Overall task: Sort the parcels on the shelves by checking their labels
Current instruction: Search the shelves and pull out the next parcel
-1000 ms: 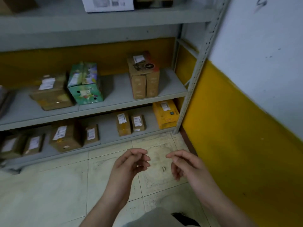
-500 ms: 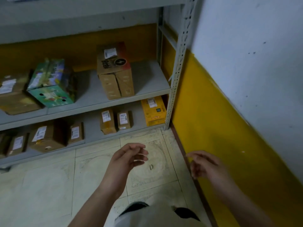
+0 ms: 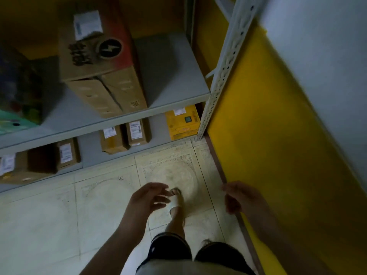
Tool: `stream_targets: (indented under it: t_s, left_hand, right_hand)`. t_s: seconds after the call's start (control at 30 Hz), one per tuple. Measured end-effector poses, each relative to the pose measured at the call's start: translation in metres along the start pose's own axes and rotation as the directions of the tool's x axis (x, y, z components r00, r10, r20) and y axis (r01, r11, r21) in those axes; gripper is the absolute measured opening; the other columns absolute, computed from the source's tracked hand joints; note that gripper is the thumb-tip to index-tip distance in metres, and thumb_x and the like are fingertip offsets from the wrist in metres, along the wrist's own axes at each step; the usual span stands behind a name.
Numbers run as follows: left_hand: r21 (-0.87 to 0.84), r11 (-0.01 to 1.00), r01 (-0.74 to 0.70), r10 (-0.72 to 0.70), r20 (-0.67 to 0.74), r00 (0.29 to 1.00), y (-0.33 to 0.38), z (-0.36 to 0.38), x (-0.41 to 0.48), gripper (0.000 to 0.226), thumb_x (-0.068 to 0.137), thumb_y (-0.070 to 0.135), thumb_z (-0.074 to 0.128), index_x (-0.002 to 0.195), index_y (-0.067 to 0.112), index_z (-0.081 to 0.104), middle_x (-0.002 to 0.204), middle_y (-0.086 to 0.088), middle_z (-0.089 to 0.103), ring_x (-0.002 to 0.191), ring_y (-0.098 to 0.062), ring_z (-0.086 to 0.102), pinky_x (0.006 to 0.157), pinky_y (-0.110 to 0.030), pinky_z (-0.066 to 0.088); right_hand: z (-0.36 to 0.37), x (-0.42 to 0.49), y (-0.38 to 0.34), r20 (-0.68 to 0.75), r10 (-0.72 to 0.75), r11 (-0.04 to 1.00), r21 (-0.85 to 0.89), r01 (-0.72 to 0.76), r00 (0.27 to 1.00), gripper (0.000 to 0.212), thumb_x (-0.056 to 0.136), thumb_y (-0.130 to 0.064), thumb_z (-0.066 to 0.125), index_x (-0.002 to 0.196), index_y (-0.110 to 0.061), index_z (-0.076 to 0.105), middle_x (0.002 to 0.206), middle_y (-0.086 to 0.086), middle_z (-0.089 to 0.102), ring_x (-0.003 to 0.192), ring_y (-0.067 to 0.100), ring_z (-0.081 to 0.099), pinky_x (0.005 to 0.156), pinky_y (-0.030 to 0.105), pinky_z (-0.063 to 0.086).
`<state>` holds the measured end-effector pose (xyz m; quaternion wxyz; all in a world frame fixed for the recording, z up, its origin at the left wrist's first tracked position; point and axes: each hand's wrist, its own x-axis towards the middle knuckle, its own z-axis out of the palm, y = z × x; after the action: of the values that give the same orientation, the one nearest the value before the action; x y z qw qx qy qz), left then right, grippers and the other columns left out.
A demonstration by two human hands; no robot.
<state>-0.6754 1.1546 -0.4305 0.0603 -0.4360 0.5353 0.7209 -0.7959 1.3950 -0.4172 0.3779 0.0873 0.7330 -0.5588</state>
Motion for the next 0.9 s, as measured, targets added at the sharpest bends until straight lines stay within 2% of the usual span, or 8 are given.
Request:
stream_targets:
  t_s: [0.13, 0.23, 0.3, 0.43, 0.5, 0.67, 0.77, 0.9]
  left_hand:
    - [0.144, 0.986, 0.083, -0.099, 0.105, 0.990, -0.008, 0.014, 0.124, 0.021, 0.101, 0.006, 0.051, 0.105, -0.003, 0.070, 0.096, -0.022, 0.075, 0.082, -0.029, 0.071, 0.081, -0.039, 0.054]
    - [0.206, 0.966, 0.157, -0.179, 0.092, 0.980, -0.021, 0.021, 0.228, 0.021, 0.102, 0.008, 0.050, 0.109, -0.002, 0.067, 0.101, -0.021, 0.074, 0.087, -0.030, 0.069, 0.080, -0.036, 0.054]
    - [0.166, 0.968, 0.189, -0.196, 0.023, 0.980, -0.033, 0.024, 0.296, 0.021, 0.102, 0.005, 0.046, 0.112, -0.002, 0.063, 0.103, -0.019, 0.069, 0.086, -0.028, 0.066, 0.078, -0.034, 0.052]
    - [0.229, 0.962, 0.152, -0.115, -0.164, 0.980, -0.062, 0.027, 0.430, 0.015, 0.100, 0.003, 0.053, 0.111, 0.009, 0.061, 0.101, -0.008, 0.066, 0.091, -0.022, 0.060, 0.080, -0.034, 0.049]
    - [0.322, 0.933, 0.159, -0.098, -0.198, 0.975, -0.073, 0.030, 0.480, 0.038, 0.098, 0.011, 0.061, 0.135, 0.009, 0.053, 0.124, -0.012, 0.063, 0.110, -0.026, 0.061, 0.093, -0.035, 0.050]
    - [0.364, 0.929, 0.070, -0.033, -0.106, 0.994, -0.083, 0.042, 0.544, 0.044, 0.098, 0.011, 0.060, 0.140, 0.018, 0.048, 0.122, -0.001, 0.057, 0.087, -0.012, 0.053, 0.062, -0.021, 0.035]
    - [0.282, 0.957, 0.069, -0.047, -0.083, 0.995, -0.090, 0.036, 0.554, 0.033, 0.094, 0.006, 0.061, 0.125, 0.015, 0.056, 0.127, -0.006, 0.060, 0.116, -0.026, 0.055, 0.086, -0.032, 0.047]
    - [0.161, 0.971, 0.177, -0.143, -0.200, 0.969, -0.105, 0.007, 0.524, 0.032, 0.099, 0.009, 0.057, 0.130, 0.015, 0.056, 0.119, -0.003, 0.062, 0.111, -0.022, 0.058, 0.101, -0.039, 0.048]
  right_hand:
    - [0.030, 0.131, 0.021, 0.055, 0.041, 0.989, -0.146, -0.033, 0.998, 0.016, 0.098, -0.015, 0.062, 0.087, -0.020, 0.073, 0.066, 0.001, 0.068, 0.064, 0.023, 0.061, 0.064, 0.040, 0.050]
    - [0.052, 0.237, 0.048, 0.135, 0.029, 0.937, -0.348, 0.020, 0.990, 0.011, 0.098, -0.030, 0.062, 0.103, -0.037, 0.069, 0.102, -0.008, 0.072, 0.088, 0.016, 0.067, 0.079, 0.038, 0.056]
    - [0.065, 0.311, 0.058, 0.175, -0.029, 0.884, -0.455, 0.107, 0.984, 0.035, 0.099, -0.031, 0.061, 0.133, -0.028, 0.057, 0.137, 0.000, 0.059, 0.106, 0.013, 0.060, 0.078, 0.027, 0.052]
    - [0.081, 0.459, 0.060, 0.271, -0.225, 0.718, -0.603, 0.347, 0.936, 0.053, 0.100, -0.021, 0.059, 0.147, -0.011, 0.037, 0.148, 0.013, 0.039, 0.116, 0.022, 0.054, 0.080, 0.026, 0.045]
    - [0.083, 0.524, 0.063, 0.242, -0.250, 0.665, -0.660, 0.348, 0.938, 0.059, 0.098, -0.019, 0.061, 0.149, -0.008, 0.033, 0.148, 0.018, 0.039, 0.120, 0.031, 0.053, 0.081, 0.031, 0.046]
    - [0.085, 0.623, 0.084, 0.092, -0.129, 0.512, -0.846, 0.146, 0.987, 0.084, 0.094, -0.032, 0.057, 0.154, 0.002, 0.009, 0.155, 0.033, 0.026, 0.141, 0.048, 0.033, 0.114, 0.057, 0.032]
    - [0.090, 0.613, 0.089, 0.085, -0.138, 0.609, -0.779, 0.152, 0.987, 0.062, 0.095, -0.026, 0.057, 0.146, 0.001, 0.033, 0.141, 0.032, 0.046, 0.124, 0.047, 0.053, 0.103, 0.059, 0.047]
    - [0.091, 0.559, 0.126, 0.112, -0.172, 0.669, -0.716, 0.200, 0.979, 0.044, 0.103, -0.029, 0.052, 0.142, -0.017, 0.038, 0.114, 0.006, 0.058, 0.078, 0.016, 0.062, 0.059, 0.033, 0.057]
